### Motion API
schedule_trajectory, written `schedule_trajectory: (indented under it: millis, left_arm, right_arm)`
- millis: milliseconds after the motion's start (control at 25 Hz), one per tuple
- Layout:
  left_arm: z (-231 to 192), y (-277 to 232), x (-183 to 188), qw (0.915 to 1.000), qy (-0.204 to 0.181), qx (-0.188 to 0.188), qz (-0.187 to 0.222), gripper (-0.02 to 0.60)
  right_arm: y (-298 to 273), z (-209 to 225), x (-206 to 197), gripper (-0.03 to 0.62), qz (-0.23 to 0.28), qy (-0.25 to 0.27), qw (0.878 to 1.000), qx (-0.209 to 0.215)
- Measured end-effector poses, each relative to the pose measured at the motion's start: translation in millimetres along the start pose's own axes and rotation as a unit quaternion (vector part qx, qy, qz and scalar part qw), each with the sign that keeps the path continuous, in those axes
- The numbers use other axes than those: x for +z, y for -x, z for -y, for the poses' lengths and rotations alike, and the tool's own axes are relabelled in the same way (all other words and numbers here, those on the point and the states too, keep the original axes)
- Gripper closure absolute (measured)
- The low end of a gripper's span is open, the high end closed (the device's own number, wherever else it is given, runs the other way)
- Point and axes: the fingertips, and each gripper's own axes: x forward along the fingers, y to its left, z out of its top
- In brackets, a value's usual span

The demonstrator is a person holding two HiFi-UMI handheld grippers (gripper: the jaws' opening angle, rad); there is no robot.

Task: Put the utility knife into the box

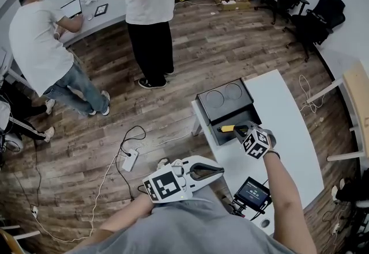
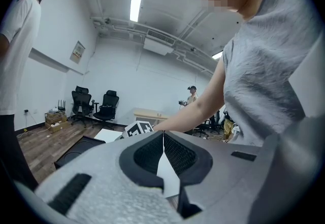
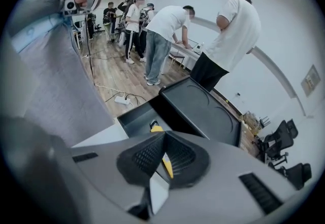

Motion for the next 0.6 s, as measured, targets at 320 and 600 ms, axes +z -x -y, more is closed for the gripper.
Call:
schedule_trajectory:
  millis: [320, 600]
  left_arm:
    - [2, -1, 0, 1.0, -0.001, -0.005, 0.0, 0.563]
    - [6, -5, 1, 0.9999, -0.006, -0.015, 0.001, 0.563]
  right_arm:
    - [18, 3, 15, 0.565, 0.062, -0.079, 0.995, -0.01]
    - [35, -2, 22, 0.565, 0.102, -0.137, 0.985, -0.019]
